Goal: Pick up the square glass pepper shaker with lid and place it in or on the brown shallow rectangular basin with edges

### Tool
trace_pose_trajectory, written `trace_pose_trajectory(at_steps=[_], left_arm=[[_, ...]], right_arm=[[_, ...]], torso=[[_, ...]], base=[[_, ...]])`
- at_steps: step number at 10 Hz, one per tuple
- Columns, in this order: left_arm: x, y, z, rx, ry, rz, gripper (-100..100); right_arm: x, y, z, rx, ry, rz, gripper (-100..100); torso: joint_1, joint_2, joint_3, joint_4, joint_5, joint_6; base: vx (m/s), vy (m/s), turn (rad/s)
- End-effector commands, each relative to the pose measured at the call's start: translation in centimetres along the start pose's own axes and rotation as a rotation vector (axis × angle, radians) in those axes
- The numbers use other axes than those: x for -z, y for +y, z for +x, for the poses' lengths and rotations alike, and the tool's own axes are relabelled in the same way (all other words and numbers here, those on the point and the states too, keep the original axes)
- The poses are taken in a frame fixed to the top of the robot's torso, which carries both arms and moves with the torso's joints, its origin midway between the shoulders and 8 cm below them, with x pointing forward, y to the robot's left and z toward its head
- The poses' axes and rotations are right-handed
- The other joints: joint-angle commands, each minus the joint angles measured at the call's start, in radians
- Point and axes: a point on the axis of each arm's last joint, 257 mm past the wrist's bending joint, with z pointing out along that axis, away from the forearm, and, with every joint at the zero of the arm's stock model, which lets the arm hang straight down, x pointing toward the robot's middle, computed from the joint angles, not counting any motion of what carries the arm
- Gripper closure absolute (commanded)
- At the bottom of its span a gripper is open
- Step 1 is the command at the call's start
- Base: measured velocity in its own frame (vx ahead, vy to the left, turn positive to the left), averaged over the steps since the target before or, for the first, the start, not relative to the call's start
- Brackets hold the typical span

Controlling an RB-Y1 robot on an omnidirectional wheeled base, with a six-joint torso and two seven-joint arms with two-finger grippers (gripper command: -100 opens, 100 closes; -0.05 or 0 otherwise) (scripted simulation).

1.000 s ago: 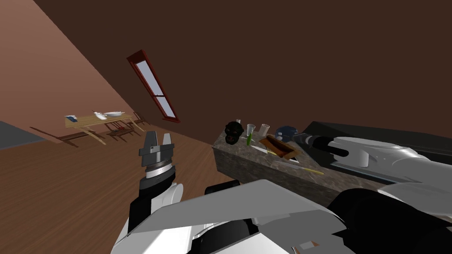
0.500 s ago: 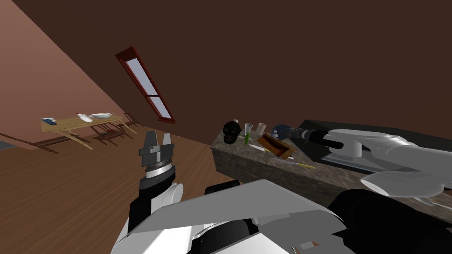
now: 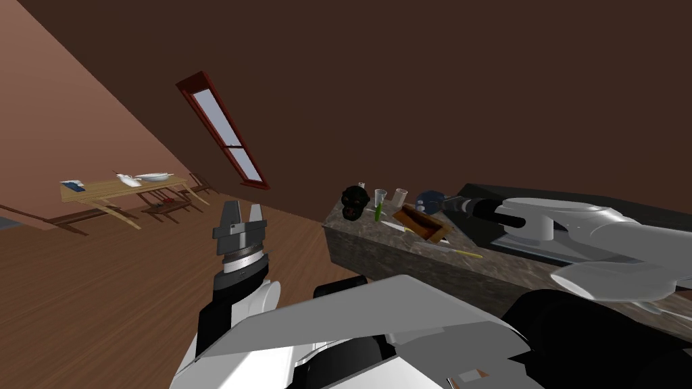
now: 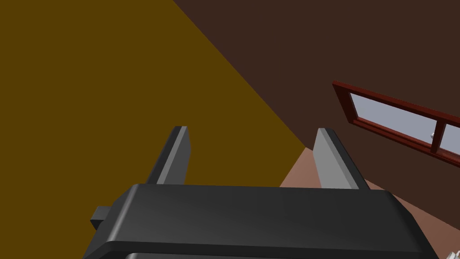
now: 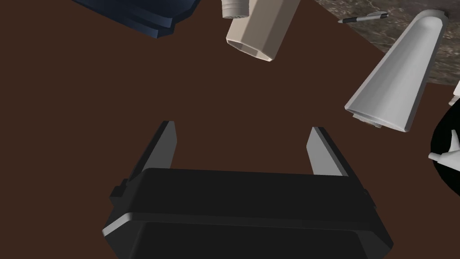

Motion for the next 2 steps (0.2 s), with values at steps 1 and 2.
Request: trace_pose_trajectory(at_steps=[1,2], left_arm=[[0.00,0.00,0.00,0.000,0.000,0.000,0],[0.00,0.00,0.00,0.000,0.000,0.000,0]], right_arm=[[0.00,0.00,0.00,0.000,0.000,0.000,0],[0.00,0.00,0.00,0.000,0.000,0.000,0]], torso=[[0.000,0.000,0.000,0.000,0.000,0.000],[0.000,0.000,0.000,0.000,0.000,0.000]], base=[[0.000,0.000,0.000],[0.000,0.000,0.000]])
